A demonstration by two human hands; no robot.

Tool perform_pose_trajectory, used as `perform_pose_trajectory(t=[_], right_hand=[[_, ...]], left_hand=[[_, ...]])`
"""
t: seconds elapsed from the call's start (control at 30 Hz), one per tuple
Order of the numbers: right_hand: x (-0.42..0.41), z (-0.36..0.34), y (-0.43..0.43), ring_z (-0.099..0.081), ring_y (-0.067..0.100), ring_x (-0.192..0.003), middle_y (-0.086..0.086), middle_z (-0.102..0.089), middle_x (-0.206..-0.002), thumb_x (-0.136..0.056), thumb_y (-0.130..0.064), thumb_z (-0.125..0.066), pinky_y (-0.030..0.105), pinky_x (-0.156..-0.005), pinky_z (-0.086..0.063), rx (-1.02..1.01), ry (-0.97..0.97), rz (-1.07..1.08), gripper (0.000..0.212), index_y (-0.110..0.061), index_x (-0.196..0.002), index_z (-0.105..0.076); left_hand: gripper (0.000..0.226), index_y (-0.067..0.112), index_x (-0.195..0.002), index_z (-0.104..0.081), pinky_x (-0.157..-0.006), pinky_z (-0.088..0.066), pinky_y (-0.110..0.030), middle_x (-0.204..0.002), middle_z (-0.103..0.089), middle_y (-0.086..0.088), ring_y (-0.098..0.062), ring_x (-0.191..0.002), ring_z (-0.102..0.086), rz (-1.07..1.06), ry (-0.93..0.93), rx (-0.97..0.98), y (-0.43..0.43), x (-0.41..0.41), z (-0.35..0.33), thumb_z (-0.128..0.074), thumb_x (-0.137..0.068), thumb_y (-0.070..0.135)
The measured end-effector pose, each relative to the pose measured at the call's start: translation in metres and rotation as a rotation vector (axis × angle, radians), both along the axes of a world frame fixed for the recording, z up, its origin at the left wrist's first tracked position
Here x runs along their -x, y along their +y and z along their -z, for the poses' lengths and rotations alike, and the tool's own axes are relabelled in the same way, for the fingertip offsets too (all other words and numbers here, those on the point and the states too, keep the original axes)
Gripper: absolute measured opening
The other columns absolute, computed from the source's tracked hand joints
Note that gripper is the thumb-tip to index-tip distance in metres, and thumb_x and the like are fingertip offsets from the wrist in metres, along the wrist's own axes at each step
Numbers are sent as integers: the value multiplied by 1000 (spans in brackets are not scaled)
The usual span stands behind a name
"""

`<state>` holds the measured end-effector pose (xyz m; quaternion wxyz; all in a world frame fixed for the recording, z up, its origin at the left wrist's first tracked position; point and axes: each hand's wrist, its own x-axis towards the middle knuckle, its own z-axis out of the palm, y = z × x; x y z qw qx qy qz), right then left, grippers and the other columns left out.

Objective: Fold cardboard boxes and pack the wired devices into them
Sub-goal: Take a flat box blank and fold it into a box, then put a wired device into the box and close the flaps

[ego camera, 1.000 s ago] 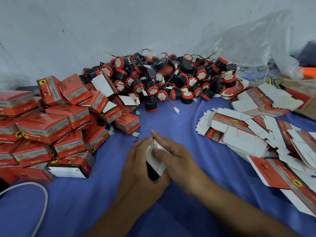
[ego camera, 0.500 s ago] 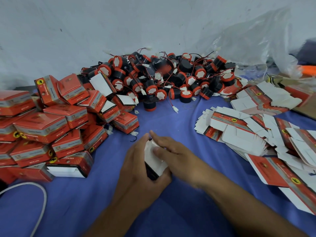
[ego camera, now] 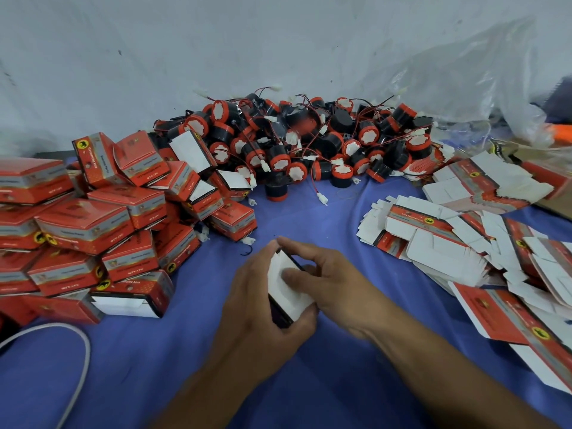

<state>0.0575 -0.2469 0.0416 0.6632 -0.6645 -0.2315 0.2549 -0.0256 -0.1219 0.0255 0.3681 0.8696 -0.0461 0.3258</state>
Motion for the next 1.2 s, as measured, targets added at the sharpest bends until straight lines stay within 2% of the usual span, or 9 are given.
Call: perform_pose_trajectory(t=[0.17,0.33,0.5,0.63,0.8,0.9,0.97,1.1,1.2], right_hand=[[-10,-2,-12,-61,7,-109,-6,-40,-145,-87,-16,-77,27,-87,-55,142,-685,32,82,-23,-155,-32],[-12,8,-11,-58,22,-102,2,-25,-153,-86,-12,-74,36,-68,-54,335,-1280,-142,102,-17,-159,-4],[-19,13,-8,-56,37,-124,18,-56,-137,-79,-27,-80,51,-105,-47,572,-1494,47,59,1,-127,-61],[-19,14,-1,-52,39,-132,16,-63,-129,-78,-37,-80,46,-112,-39,823,-1424,178,47,-2,-106,-66],[-11,20,7,-61,29,-86,4,-69,-97,-96,-48,-50,33,-56,-20,1083,-1231,210,44,-14,-122,-45],[-10,19,0,-58,25,-71,2,-66,-75,-93,-74,-26,36,-56,-30,880,-1194,218,66,-15,-102,-54],[-12,17,-2,-56,18,-59,-1,-60,-58,-94,-75,-17,37,-58,-42,595,-919,212,73,-18,-75,-59],[-54,21,12,-47,4,-45,-10,-52,-46,-104,-51,-43,17,-50,-38,268,-398,439,57,-17,-63,-65],[-110,22,23,-44,16,-56,12,-50,-58,-97,-26,-52,33,-57,-38,288,-370,589,40,6,-73,-55]], left_hand=[[83,12,-155,-23,-110,-37,-21,-157,-33,5,-10,-142,-37,217,41,-2,21,1,1,-62,-87,41],[73,11,-150,-32,-111,-35,-36,-148,-41,1,-22,-136,-38,151,48,-322,52,-12,10,-57,-89,45],[59,10,-113,-70,-90,-46,-47,-118,-57,-17,-34,-108,-51,-95,15,-600,71,-20,14,-60,-81,59],[45,9,-94,-72,-76,-44,-42,-97,-57,-12,-31,-87,-55,-184,7,-670,69,-24,10,-78,-76,50],[38,14,-110,-68,-68,-51,-30,-101,-50,-1,-14,-78,-56,-120,192,-182,50,-20,21,-85,-76,23],[24,28,-107,-64,-79,-49,-11,-116,-55,6,-1,-95,-62,-36,242,150,58,-19,22,-73,-88,17],[25,32,-107,-61,-76,-48,-10,-115,-61,11,-2,-94,-63,19,324,237,66,-19,21,-69,-91,16],[39,34,-120,-55,-77,-49,-15,-109,-65,14,-2,-95,-61,83,411,284,70,-22,18,-73,-89,21],[54,40,-124,-47,-87,-36,-10,-121,-52,19,-1,-110,-45,28,372,196,70,-24,23,-79,-82,29]])
